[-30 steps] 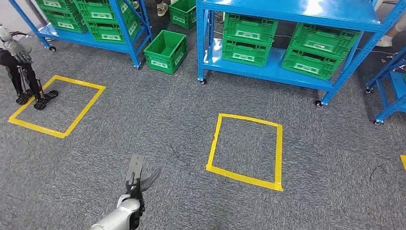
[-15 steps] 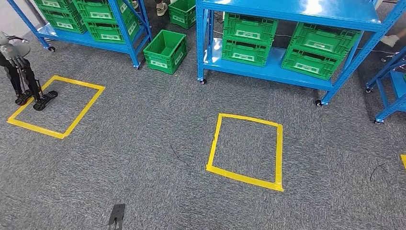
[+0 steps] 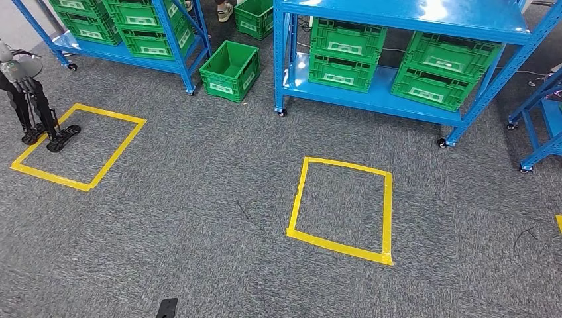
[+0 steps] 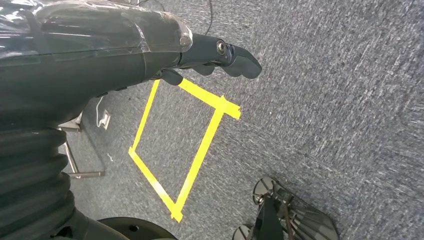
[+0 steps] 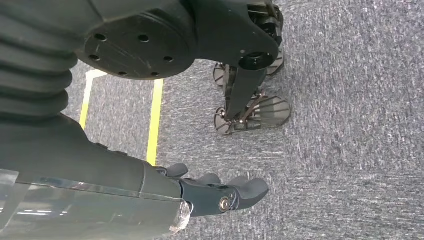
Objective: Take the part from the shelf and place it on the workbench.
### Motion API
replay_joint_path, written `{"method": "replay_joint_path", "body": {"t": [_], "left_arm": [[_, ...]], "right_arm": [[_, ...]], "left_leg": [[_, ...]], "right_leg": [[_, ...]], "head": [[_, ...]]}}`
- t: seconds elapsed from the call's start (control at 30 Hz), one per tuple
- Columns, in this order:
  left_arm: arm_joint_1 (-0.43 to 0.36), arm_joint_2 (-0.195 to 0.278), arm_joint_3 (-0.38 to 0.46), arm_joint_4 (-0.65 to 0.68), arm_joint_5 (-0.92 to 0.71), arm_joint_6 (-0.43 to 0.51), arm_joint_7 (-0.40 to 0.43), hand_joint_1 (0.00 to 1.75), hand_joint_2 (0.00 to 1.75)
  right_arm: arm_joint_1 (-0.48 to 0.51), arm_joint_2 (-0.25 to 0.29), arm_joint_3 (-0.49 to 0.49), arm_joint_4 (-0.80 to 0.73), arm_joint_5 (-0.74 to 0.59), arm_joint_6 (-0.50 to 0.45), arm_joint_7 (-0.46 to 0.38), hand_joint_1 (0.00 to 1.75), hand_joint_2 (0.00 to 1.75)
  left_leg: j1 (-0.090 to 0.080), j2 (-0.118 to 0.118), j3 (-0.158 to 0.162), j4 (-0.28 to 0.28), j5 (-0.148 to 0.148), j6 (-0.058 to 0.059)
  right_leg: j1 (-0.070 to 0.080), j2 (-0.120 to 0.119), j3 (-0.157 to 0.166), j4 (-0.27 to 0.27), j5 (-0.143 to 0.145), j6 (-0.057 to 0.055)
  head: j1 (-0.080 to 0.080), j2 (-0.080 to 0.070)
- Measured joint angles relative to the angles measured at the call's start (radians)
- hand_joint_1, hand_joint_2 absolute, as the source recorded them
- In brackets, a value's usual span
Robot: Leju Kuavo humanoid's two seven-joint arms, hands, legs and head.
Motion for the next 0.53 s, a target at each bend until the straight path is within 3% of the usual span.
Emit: {"method": "replay_joint_path", "body": {"t": [0.07,0.2,0.23,0.33,0.37,0.53], "left_arm": [[0.000,-0.002,0.000,0.004,-0.003,-0.004,0.002,0.00,1.75],[0.000,-0.002,-0.001,0.008,-0.018,-0.020,0.020,0.00,1.75],[0.000,-0.002,-0.001,0.009,-0.026,-0.026,0.024,0.00,1.75],[0.000,-0.002,-0.007,0.012,-0.059,-0.040,0.027,0.00,1.75],[-0.001,-0.002,-0.011,0.013,-0.072,-0.042,0.023,0.00,1.75],[-0.002,-0.002,-0.036,0.014,-0.103,-0.045,0.007,0.00,1.75]], "right_arm": [[0.001,0.001,0.000,0.000,0.000,-0.001,0.001,0.00,1.75],[0.006,0.004,0.000,0.000,-0.016,0.008,0.006,0.00,1.75],[0.009,0.006,-0.001,0.000,-0.027,0.017,0.008,0.00,1.31],[0.021,0.010,-0.002,0.000,-0.051,0.038,0.017,0.00,1.31],[0.023,0.012,-0.002,0.000,-0.048,0.034,0.027,0.00,1.75],[0.025,0.014,-0.002,0.000,-0.044,-0.026,0.086,0.00,1.75]], "left_leg": [[0.000,0.000,0.000,0.000,0.000,0.000],[0.000,-0.001,0.000,0.000,0.000,0.000],[0.000,-0.002,0.000,0.000,0.000,0.000],[0.000,-0.003,0.000,0.000,0.000,0.000],[0.000,-0.003,0.000,0.000,0.000,0.000],[0.000,-0.003,0.001,0.000,0.000,0.000]], "right_leg": [[0.000,0.000,0.000,0.000,0.000,0.000],[0.000,-0.001,0.001,-0.001,0.000,0.000],[0.000,-0.001,0.001,-0.001,0.000,0.001],[0.000,-0.002,0.001,-0.001,-0.001,0.001],[0.000,-0.002,0.001,-0.001,-0.001,0.001],[0.000,-0.002,0.001,-0.001,-0.001,0.001]], "head": [[0.000,0.000],[0.000,0.000],[0.000,0.000],[0.000,0.000],[0.000,0.000],[0.000,0.000]]}}
